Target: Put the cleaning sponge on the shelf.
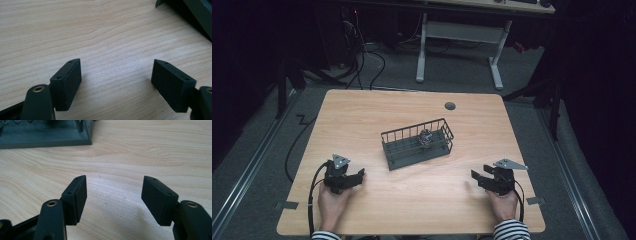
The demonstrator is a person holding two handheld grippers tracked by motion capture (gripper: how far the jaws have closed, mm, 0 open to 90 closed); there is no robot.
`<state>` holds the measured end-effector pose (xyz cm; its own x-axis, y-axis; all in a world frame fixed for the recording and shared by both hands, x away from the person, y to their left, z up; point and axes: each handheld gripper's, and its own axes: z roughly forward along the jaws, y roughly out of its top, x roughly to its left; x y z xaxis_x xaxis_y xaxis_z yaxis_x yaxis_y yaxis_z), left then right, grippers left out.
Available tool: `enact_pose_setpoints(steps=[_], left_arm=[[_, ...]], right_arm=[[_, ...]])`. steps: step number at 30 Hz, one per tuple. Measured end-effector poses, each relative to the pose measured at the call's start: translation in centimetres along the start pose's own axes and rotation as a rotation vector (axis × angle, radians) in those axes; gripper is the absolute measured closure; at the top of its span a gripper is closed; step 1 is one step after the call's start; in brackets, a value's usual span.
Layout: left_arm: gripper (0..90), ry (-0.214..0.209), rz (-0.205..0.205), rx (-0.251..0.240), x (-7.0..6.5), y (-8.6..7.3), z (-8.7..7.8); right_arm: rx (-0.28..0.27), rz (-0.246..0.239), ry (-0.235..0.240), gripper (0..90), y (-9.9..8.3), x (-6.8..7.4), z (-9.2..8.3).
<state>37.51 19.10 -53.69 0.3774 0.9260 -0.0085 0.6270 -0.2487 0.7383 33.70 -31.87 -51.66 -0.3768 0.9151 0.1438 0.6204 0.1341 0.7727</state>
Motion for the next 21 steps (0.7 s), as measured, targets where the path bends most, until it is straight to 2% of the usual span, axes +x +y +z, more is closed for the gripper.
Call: enact_pose_setpoints(steps=[2, 3, 4, 5, 6, 9, 15, 21], left_arm=[[24.7, 0.000, 0.000, 0.000, 0.0, 0.0, 0.0], [24.7, 0.000, 0.000, 0.000, 0.0, 0.0, 0.0], [24.7, 0.000, 0.000, 0.000, 0.0, 0.0, 0.0], [24.7, 0.000, 0.000, 0.000, 0.0, 0.0, 0.0], [24.7, 0.000, 0.000, 0.000, 0.0, 0.0, 0.0], [24.7, 0.000, 0.000, 0.000, 0.0, 0.0, 0.0], [24.7, 0.000, 0.000, 0.000, 0.0, 0.0, 0.0], [24.7, 0.000, 0.000, 0.000, 0.0, 0.0, 0.0]], right_arm=[[0.004, -0.003, -0.002, 37.4, 0.0, 0.1, 0.1], [0.012, -0.022, -0.021, 37.3, -0.1, 0.3, 0.2], [0.012, -0.022, -0.021, 37.3, -0.1, 0.3, 0.2], [0.020, -0.051, -0.030, 37.3, -0.2, 0.7, 0.4], [0.022, -0.056, -0.029, 37.1, -0.2, 0.7, 0.5], [0.027, -0.049, -0.026, 37.0, -0.3, 0.8, 0.7], [0.044, -0.082, -0.045, 36.4, -0.4, 1.2, 1.1], [0.061, -0.093, -0.043, 35.1, -0.4, 1.4, 1.6]])
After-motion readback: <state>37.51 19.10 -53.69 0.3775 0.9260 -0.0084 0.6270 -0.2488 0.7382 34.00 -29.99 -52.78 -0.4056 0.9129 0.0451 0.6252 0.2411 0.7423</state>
